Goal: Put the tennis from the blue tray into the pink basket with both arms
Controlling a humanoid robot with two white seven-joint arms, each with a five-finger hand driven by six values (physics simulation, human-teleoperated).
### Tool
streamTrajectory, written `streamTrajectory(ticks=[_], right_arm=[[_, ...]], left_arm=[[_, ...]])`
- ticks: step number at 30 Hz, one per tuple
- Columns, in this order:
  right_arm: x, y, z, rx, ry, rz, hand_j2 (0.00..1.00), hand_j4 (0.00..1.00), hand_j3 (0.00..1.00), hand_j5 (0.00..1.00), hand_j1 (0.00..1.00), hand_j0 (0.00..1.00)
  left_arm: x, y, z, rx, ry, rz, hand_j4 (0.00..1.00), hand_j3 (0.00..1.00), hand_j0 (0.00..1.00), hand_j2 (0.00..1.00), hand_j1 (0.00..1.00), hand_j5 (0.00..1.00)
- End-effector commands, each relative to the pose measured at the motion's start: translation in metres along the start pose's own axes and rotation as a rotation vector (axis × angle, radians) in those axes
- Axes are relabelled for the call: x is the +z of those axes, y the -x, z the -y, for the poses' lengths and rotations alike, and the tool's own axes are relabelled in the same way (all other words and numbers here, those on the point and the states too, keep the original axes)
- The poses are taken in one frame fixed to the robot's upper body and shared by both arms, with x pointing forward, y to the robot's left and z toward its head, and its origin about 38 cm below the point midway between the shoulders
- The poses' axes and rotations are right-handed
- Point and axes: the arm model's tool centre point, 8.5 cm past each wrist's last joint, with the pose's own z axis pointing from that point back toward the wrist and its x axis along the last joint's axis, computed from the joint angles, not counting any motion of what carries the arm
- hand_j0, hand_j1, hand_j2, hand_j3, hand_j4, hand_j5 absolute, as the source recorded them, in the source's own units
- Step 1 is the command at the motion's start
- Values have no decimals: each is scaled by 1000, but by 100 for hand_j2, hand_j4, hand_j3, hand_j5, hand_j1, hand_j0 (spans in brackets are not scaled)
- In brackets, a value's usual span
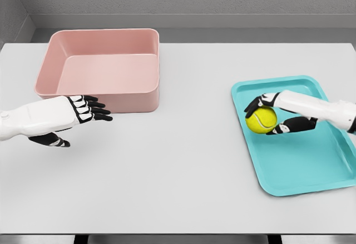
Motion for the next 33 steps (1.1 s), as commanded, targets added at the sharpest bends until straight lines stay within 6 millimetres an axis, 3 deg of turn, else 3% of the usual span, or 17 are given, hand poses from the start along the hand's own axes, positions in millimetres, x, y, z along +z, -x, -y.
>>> streamTrajectory(ticks=[1, 9, 18, 19, 22, 23, 25, 27, 29, 31, 33], right_arm=[[-10, -16, 0, 15, -6, 54, 54, 54, 54, 54, 54, 54], [-108, -53, -4, 36, -9, 290, 54, 54, 54, 54, 54, 54], [-112, -47, -20, 33, -44, 265, 55, 55, 55, 55, 55, 55], [-112, -46, -21, 30, -44, 263, 59, 59, 59, 59, 59, 59], [-102, -35, -22, 10, -33, 225, 91, 91, 91, 91, 91, 91], [-88, -30, -7, 29, 6, 196, 100, 100, 100, 100, 100, 100], [-39, -17, 27, 72, 123, 99, 100, 100, 100, 100, 100, 100], [-22, -15, 37, 81, 161, 71, 100, 100, 100, 100, 100, 100], [1, -9, 50, 95, 224, 23, 100, 100, 100, 100, 100, 100], [31, -2, 69, 122, 270, -44, 100, 100, 100, 100, 100, 100], [45, 0, 81, 141, 302, -72, 100, 100, 100, 100, 100, 100]], left_arm=[[0, 0, -1, 5, -5, -1, 100, 100, 100, 100, 100, 100], [0, 0, -1, 4, -4, -1, 100, 100, 100, 100, 100, 100], [0, 0, -1, 5, -5, -1, 100, 100, 100, 100, 100, 100], [0, 0, -1, 4, -4, -1, 100, 100, 100, 100, 100, 100], [0, 0, -1, 5, -5, -1, 100, 100, 100, 100, 100, 100], [0, 0, -1, 5, -5, -1, 100, 100, 100, 100, 100, 100], [-1, 0, -1, 6, -6, 2, 100, 100, 100, 100, 100, 100], [-22, -7, 2, 4, 37, 53, 100, 100, 100, 100, 100, 100], [-47, -13, -9, -19, 36, 107, 100, 100, 100, 100, 100, 100], [-58, -18, -11, -14, 13, 134, 100, 100, 100, 100, 100, 100], [-79, -28, -10, -15, 31, 187, 100, 100, 100, 100, 100, 100]])
